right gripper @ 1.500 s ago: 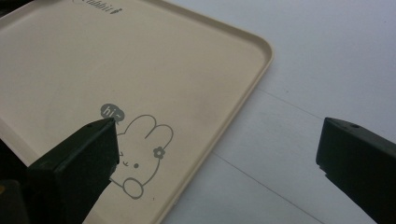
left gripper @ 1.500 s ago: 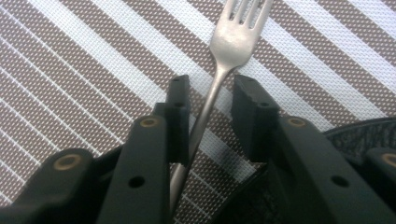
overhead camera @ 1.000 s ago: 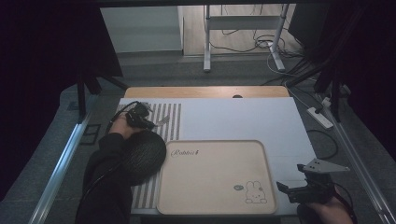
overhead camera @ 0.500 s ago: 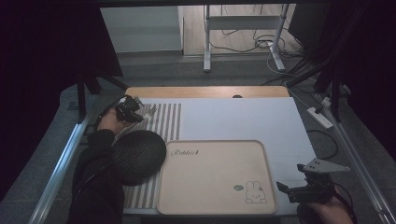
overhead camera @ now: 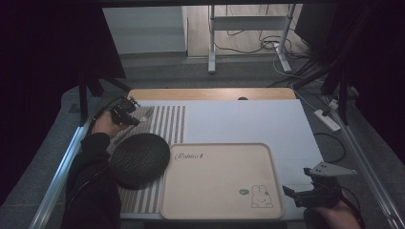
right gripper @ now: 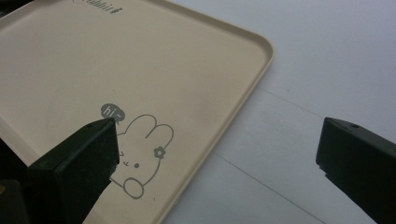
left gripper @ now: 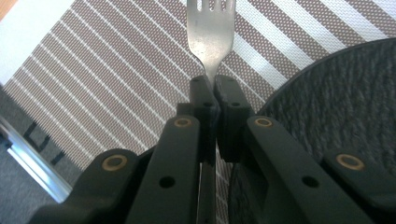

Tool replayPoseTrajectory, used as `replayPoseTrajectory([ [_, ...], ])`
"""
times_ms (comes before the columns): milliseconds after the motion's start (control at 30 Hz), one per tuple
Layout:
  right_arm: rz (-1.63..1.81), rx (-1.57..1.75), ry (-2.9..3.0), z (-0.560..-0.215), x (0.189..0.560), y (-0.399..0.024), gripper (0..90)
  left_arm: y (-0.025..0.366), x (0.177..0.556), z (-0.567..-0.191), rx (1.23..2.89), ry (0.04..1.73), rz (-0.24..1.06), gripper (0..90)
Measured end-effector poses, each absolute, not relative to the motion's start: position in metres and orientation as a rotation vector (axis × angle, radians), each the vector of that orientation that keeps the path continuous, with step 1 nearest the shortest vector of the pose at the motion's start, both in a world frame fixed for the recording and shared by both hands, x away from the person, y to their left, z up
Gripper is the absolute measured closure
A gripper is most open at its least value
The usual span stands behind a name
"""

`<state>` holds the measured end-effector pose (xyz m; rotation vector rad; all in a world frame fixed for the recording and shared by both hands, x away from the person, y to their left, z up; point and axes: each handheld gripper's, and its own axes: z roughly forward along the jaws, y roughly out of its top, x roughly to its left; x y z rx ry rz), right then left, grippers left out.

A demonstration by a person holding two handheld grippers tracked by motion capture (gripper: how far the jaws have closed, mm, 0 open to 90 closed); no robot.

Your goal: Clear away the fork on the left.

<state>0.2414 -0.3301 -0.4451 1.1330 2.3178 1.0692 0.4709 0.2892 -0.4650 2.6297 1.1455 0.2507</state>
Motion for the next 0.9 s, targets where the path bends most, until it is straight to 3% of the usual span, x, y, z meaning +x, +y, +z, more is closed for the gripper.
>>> replayPoseTrajectory([
  [567,1.056,1.120,2.326,-0.445,0.241,-0.329,0.0,0.270,0.430,-0.454,2.637,1.187,-0.071,86.9],
  [900,1.049,1.116,2.329,-0.445,0.241,-0.328,0.0,0.235,0.400,-0.450,2.574,1.180,-0.124,86.8],
])
